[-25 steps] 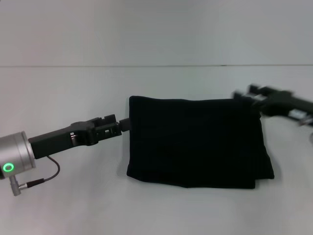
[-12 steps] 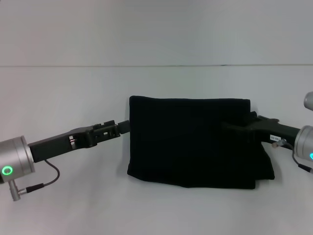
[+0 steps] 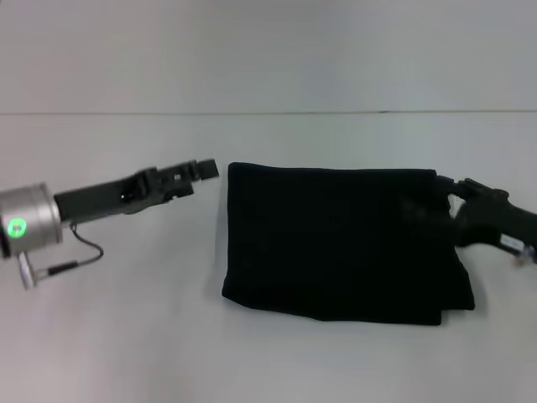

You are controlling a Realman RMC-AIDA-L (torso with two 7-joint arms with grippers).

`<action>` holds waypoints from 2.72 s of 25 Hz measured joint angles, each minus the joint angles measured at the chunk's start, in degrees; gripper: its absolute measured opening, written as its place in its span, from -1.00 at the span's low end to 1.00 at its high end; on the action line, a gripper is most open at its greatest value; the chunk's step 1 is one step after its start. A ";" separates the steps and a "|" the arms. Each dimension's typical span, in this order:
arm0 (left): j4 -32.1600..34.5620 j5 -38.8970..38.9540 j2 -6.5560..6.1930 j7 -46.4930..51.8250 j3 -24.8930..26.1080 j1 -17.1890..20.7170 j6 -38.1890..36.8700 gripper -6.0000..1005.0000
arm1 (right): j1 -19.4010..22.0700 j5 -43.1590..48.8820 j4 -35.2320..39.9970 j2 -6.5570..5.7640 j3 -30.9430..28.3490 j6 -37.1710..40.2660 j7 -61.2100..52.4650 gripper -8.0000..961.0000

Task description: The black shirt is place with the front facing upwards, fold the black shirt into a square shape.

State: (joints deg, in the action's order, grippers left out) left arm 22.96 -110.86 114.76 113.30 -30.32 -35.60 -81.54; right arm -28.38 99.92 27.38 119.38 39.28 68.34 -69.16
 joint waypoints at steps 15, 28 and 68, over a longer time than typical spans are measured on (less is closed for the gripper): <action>-4.44 -7.90 0.46 19.82 -13.90 -10.37 23.76 0.83 | 8.88 1.12 -4.83 0.54 0.18 10.60 24.83 0.87; -4.18 -8.05 3.39 19.58 -16.05 -10.88 26.40 0.81 | 9.19 1.16 -5.21 0.50 0.18 10.99 24.83 0.87; -2.21 -1.38 -0.21 14.76 -11.61 -3.15 25.73 -0.94 | 8.03 0.71 -5.23 0.58 -6.00 10.62 25.19 0.87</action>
State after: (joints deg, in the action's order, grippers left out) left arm 20.75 -112.25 114.55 128.06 -41.93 -38.74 -55.80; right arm -20.36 100.63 22.15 119.96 33.28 78.96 -43.97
